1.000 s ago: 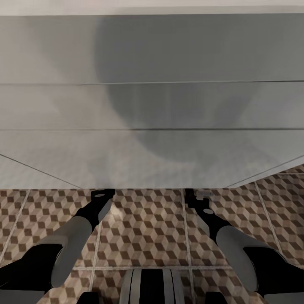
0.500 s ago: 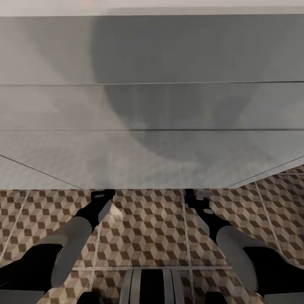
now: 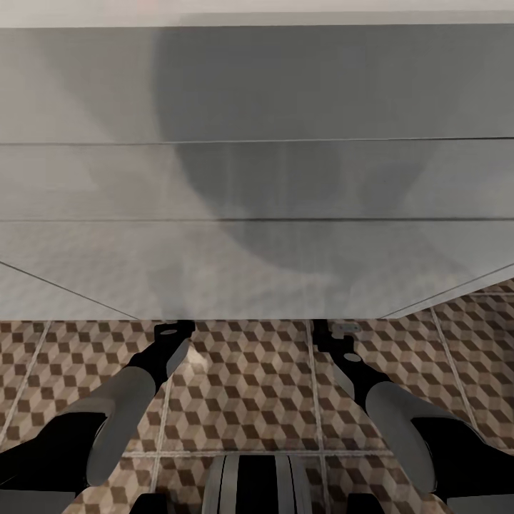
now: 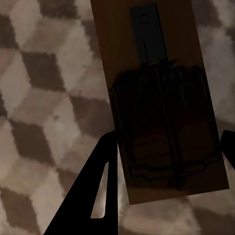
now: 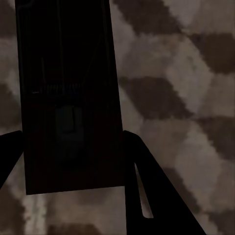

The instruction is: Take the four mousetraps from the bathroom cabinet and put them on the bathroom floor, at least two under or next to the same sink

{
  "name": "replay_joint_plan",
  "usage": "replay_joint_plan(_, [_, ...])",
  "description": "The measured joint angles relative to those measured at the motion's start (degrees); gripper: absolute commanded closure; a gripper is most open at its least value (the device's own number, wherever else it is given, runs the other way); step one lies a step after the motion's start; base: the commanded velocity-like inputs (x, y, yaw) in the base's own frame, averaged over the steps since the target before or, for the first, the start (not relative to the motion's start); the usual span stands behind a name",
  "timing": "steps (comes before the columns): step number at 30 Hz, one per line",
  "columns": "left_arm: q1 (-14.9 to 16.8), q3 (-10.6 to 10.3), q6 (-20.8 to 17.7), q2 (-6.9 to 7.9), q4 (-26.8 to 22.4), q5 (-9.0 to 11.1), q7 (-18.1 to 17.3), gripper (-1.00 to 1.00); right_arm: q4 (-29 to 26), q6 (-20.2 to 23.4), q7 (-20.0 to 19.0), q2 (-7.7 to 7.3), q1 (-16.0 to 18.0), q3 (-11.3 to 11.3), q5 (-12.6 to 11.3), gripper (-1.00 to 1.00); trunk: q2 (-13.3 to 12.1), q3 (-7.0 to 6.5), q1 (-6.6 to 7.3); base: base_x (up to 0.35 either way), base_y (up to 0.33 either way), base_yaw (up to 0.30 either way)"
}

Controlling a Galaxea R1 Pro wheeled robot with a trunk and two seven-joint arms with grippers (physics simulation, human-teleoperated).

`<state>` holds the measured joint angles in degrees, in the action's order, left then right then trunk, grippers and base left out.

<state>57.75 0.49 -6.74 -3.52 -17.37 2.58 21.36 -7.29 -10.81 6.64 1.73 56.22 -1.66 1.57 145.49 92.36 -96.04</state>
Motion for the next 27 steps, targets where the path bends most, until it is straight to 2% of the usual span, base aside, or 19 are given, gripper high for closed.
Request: replay_joint_plan(27, [0.0, 0.0, 0.0, -0.1, -0.08, 0.01, -0.09, 1.0, -0.68, 0.15, 0.12, -0.2, 0.0, -0.27, -0.57, 1.0, 0.0, 0.0, 0.0, 0.0, 0.0, 0.0])
